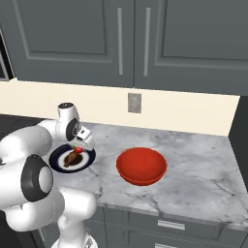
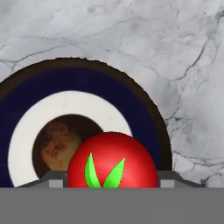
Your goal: Place the chicken drumstick on the plate and place the tomato on the same plate.
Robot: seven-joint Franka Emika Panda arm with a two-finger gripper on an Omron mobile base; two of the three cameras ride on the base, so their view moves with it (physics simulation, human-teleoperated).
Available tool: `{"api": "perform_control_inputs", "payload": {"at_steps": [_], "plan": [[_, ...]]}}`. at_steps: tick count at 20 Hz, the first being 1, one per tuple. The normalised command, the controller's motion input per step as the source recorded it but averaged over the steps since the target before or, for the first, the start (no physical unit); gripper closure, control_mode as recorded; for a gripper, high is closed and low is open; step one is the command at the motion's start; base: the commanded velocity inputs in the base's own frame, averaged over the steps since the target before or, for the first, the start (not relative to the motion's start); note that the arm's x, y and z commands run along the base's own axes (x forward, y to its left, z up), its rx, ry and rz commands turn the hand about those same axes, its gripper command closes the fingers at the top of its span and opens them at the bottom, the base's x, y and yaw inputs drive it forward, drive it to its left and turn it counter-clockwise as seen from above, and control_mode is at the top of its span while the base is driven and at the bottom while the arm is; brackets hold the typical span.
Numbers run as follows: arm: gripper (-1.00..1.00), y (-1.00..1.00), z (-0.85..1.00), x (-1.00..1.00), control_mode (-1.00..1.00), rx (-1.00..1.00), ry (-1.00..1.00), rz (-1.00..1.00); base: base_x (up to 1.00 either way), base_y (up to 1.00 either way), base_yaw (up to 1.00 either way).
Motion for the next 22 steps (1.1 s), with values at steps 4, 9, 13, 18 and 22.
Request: {"api": "perform_control_inputs", "payload": {"at_steps": [4,9,13,18,22], "plan": [[1.00,0.04,-0.39,0.00,-1.00,0.00,0.04,0.00,0.00,0.00,0.00],[1.00,0.09,-0.45,0.00,-1.00,0.00,0.01,0.00,0.00,0.00,0.00],[1.00,0.03,-0.31,0.00,-1.00,0.00,0.00,0.00,0.00,0.00,0.00],[1.00,0.00,-0.06,0.00,-1.00,0.00,0.01,0.00,0.00,0.00,0.00],[-1.00,0.00,0.00,0.00,-1.00,0.00,0.00,0.00,0.00,0.00,0.00]]}}
